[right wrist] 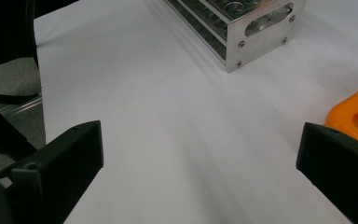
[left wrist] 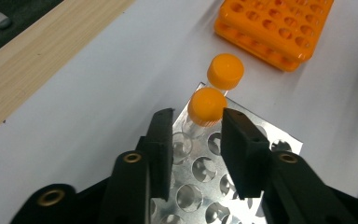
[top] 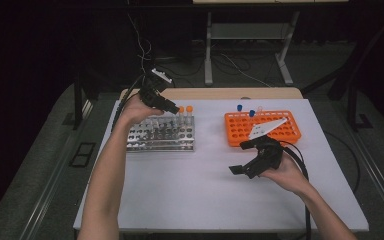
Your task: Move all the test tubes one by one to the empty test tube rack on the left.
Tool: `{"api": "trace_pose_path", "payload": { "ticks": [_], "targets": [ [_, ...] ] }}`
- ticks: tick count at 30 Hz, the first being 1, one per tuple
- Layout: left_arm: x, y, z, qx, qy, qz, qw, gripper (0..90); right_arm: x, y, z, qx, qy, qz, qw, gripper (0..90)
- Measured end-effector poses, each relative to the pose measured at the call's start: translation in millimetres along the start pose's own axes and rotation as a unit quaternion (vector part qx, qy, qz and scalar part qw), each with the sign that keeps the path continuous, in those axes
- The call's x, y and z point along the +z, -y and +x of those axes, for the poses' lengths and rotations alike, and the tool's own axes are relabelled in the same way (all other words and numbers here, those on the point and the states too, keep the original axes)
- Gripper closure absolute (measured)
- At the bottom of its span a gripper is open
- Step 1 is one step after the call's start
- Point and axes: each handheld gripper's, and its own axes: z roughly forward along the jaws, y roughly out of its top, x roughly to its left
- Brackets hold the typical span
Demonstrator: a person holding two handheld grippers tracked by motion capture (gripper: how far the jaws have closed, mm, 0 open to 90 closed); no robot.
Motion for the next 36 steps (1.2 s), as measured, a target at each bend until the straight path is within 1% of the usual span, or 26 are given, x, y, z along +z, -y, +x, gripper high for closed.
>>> {"api": "trace_pose_path", "payload": {
  "ticks": [3, 4, 8, 11, 12, 18, 21, 23, 26, 29, 31, 35, 36],
  "targets": [
    [-6.1, -1.0, -3.1, -0.003, -0.002, -0.008, 1.0, 56.1, -1.6, 0.2, -0.9, 0.003, 0.002, -0.003, 1.0, 0.1],
    [-8.2, -1.1, -4.7, -0.007, -0.003, -0.013, 0.9999, 53.5, -2.2, 0.3, -1.4, 0.003, 0.003, -0.004, 1.0, 0.1],
    [-17.8, -0.3, -11.7, -0.013, -0.009, -0.024, 0.9996, 46.0, -3.9, 0.9, -3.2, 0.008, 0.006, -0.005, 0.9999, 0.1],
    [-24.3, 1.1, -19.7, -0.01, -0.012, -0.029, 0.9994, 38.0, -5.9, 1.3, -5.9, 0.01, 0.011, -0.005, 0.9999, 0.2],
    [-26.4, 2.1, -22.7, -0.009, -0.009, -0.033, 0.9994, 35.5, -6.7, 1.7, -6.9, 0.013, 0.014, -0.006, 0.9998, 0.1],
    [-38.1, 9.8, -40.3, -0.009, -0.01, -0.048, 0.9988, 26.1, -12.8, 2.6, -15.8, 0.024, 0.026, -0.005, 0.9993, 0.2],
    [-41.0, 13.5, -47.7, -0.006, -0.007, -0.053, 0.9985, 23.0, -15.9, 2.9, -21.6, 0.029, 0.034, -0.005, 0.999, 0.2],
    [-42.9, 16.2, -52.8, -0.003, -0.008, -0.057, 0.9983, 21.6, -17.8, 2.7, -24.7, 0.032, 0.038, -0.005, 0.9988, 0.2],
    [-46.0, 21.4, -59.0, -0.006, -0.006, -0.071, 0.9974, 21.5, -20.7, 1.6, -28.6, 0.035, 0.044, -0.001, 0.9984, 0.2],
    [-48.5, 25.8, -64.0, -0.008, -0.005, -0.079, 0.9968, 19.4, -24.1, 0.3, -32.8, 0.038, 0.049, -0.002, 0.9981, 0.2],
    [-50.4, 29.6, -68.3, -0.009, -0.005, -0.084, 0.9964, 16.7, -25.8, -0.3, -35.8, 0.039, 0.052, -0.005, 0.9979, 0.2],
    [-52.8, 36.1, -76.1, -0.013, -0.006, -0.093, 0.9955, 11.8, -28.0, -1.5, -42.4, 0.042, 0.061, 0.0, 0.9973, 0.2],
    [-53.2, 38.0, -78.1, -0.015, -0.007, -0.096, 0.9952, 9.2, -28.5, -2.0, -44.0, 0.044, 0.063, 0.001, 0.9971, 0.2]
  ]
}}
